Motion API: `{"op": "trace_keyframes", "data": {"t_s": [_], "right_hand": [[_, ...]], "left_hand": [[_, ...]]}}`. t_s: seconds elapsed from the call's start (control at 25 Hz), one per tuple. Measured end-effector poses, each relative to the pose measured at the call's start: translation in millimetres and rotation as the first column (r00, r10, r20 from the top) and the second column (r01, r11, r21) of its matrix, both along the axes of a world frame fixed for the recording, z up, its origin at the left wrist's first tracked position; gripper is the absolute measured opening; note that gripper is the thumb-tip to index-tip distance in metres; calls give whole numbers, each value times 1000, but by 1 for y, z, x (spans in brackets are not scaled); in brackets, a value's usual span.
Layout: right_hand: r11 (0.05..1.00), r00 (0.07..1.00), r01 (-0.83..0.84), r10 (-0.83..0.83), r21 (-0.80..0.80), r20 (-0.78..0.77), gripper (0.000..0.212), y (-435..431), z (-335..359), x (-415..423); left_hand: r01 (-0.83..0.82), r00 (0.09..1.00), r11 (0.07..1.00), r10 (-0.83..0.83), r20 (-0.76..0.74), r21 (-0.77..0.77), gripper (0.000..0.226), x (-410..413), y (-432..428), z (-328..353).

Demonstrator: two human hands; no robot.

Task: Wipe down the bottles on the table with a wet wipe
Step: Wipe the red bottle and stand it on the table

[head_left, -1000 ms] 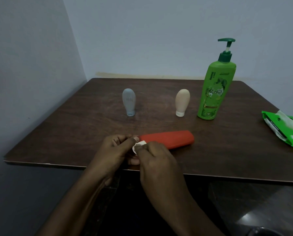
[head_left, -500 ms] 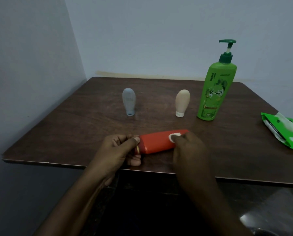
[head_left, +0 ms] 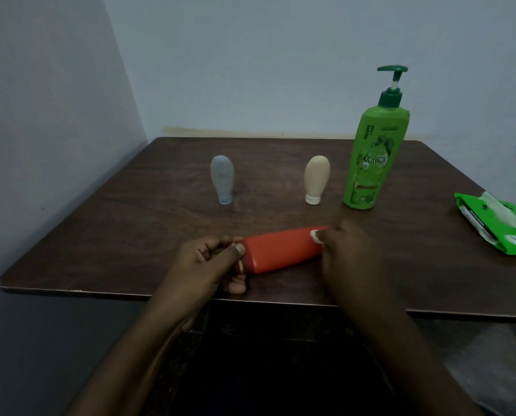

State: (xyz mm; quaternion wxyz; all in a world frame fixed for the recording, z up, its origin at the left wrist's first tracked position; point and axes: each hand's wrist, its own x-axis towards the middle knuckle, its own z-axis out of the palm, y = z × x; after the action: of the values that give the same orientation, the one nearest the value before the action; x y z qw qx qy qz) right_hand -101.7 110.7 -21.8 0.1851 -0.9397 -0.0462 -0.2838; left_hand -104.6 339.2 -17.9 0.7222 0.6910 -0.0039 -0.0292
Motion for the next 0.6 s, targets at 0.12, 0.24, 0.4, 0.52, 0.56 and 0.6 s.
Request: {"op": "trace_keyframes", "data": {"t_s": [0.12, 0.24, 0.4, 0.52, 0.56, 0.6], "right_hand": [[996, 986, 88, -91, -31, -137, 27, -16, 13, 15], [992, 975, 127, -127, -12, -183, 20, 0, 21, 14], [978, 980, -197, 194, -67, -39, 18, 54, 20, 0], [948, 947, -313, 307, -53, -94, 26, 59, 20, -1], [957, 956, -283, 275, -66, -104, 28, 49, 22, 5], [971, 971, -218, 206, -97, -120, 29, 37, 24, 11]], "left_hand": [[-11, 999, 1000, 10, 35, 5, 17, -1, 0, -3], [-24, 997, 999, 21, 79, 35, 20, -3, -1, -7], [1, 994, 998, -8, 106, 66, 20, -6, 1, -6], [32, 995, 998, -38, 96, 57, 24, -8, 2, -4], [43, 995, 997, -48, 90, 60, 25, -7, 4, -4], [55, 995, 996, -60, 83, 64, 25, -6, 6, -5]]}}
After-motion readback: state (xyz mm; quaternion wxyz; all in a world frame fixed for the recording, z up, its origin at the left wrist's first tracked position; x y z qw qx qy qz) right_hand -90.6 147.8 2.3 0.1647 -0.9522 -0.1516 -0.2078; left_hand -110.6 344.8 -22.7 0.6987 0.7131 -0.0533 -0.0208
